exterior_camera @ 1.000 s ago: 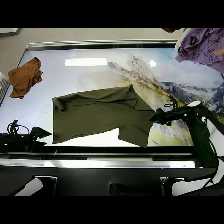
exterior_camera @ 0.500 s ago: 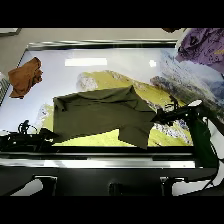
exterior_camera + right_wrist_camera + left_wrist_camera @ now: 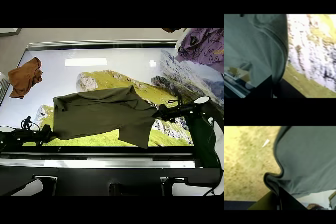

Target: Fold the clothes and pants, and hang the long-sleeved shirts on hangers.

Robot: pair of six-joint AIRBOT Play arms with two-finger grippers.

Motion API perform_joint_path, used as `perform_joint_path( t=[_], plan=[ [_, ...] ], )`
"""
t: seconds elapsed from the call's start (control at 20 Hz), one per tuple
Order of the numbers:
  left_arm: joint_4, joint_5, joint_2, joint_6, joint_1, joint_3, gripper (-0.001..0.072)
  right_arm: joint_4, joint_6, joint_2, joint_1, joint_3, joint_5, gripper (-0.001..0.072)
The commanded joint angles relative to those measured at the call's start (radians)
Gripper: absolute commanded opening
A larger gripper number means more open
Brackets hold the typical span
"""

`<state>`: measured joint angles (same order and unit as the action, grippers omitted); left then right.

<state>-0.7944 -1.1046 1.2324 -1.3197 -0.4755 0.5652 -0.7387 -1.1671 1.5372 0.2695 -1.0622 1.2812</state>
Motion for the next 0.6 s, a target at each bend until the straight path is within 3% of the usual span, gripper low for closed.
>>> perform_joint_path(
  t=[0.0, 0.2, 0.4, 0.55],
  plan=[
    [0.041, -0.005, -0.05, -0.017, 0.038, 0.1, 0.0014, 0.077, 0.023, -0.087, -0.014, -0.026, 0.006, 0.0025],
    [0.043, -0.005, -0.096, -0.043, 0.13, 0.418, 0.0014, 0.038, -0.002, -0.172, -0.103, -0.267, -0.035, 0.0024],
    [0.023, -0.008, -0.121, -0.077, 0.167, 0.908, 0.0014, -0.153, -0.12, -0.252, -0.145, -0.689, -0.039, 0.0024],
    [-0.158, -0.051, -0.159, -0.182, 0.167, 1.285, 0.0014, -0.319, -0.174, -0.378, -0.145, -0.945, -0.022, 0.0024]
  ],
)
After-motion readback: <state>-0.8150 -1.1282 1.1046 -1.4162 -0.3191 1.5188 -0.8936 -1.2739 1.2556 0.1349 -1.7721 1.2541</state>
